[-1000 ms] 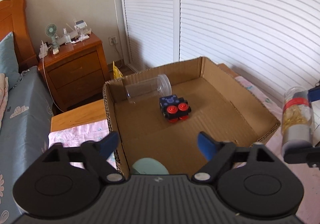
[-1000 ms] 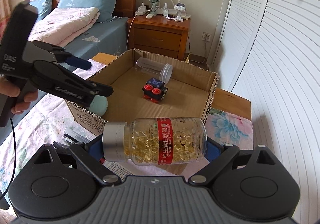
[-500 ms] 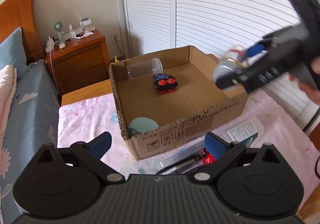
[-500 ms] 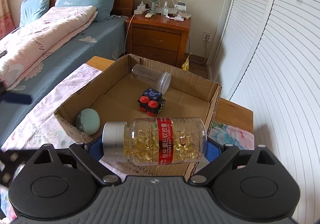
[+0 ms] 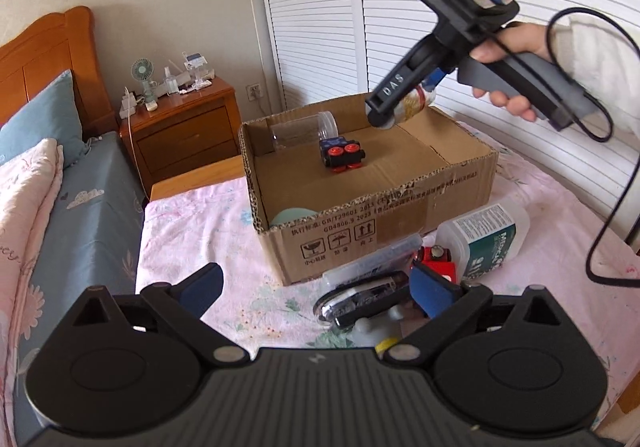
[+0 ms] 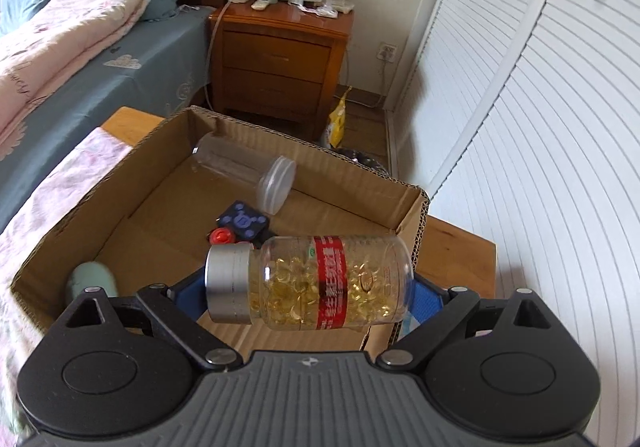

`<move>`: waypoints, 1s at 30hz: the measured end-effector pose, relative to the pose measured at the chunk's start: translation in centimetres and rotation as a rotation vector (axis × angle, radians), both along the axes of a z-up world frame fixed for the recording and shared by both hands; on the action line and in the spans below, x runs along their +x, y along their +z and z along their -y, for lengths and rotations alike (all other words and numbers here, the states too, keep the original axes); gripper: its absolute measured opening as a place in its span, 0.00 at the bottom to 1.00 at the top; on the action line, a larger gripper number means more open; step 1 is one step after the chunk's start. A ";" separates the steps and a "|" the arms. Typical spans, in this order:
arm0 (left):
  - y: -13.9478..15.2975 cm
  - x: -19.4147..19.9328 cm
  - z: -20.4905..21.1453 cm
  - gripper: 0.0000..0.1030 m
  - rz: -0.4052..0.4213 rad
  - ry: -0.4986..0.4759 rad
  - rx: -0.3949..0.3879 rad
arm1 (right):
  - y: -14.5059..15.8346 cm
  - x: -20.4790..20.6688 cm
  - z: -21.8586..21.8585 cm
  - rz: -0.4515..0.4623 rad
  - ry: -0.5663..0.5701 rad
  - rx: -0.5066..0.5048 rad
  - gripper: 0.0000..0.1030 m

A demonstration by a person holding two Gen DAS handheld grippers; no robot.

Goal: Organize rigid objects
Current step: 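Carry both into the box, releasing the teal case and the capsule bottle, then withdraw both grippers from the box and move right gripper toward the white plastic box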

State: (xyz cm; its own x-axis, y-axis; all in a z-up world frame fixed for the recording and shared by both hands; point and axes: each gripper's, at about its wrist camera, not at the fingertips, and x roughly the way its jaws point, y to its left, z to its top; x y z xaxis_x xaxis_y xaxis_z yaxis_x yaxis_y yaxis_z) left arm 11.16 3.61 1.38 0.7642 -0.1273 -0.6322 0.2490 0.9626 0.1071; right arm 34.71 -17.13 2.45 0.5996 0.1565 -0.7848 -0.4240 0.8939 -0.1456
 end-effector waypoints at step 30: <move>-2.6 -2.4 -0.8 0.96 -0.121 0.088 -0.061 | -3.0 -11.2 5.5 -0.072 -0.119 0.126 1.00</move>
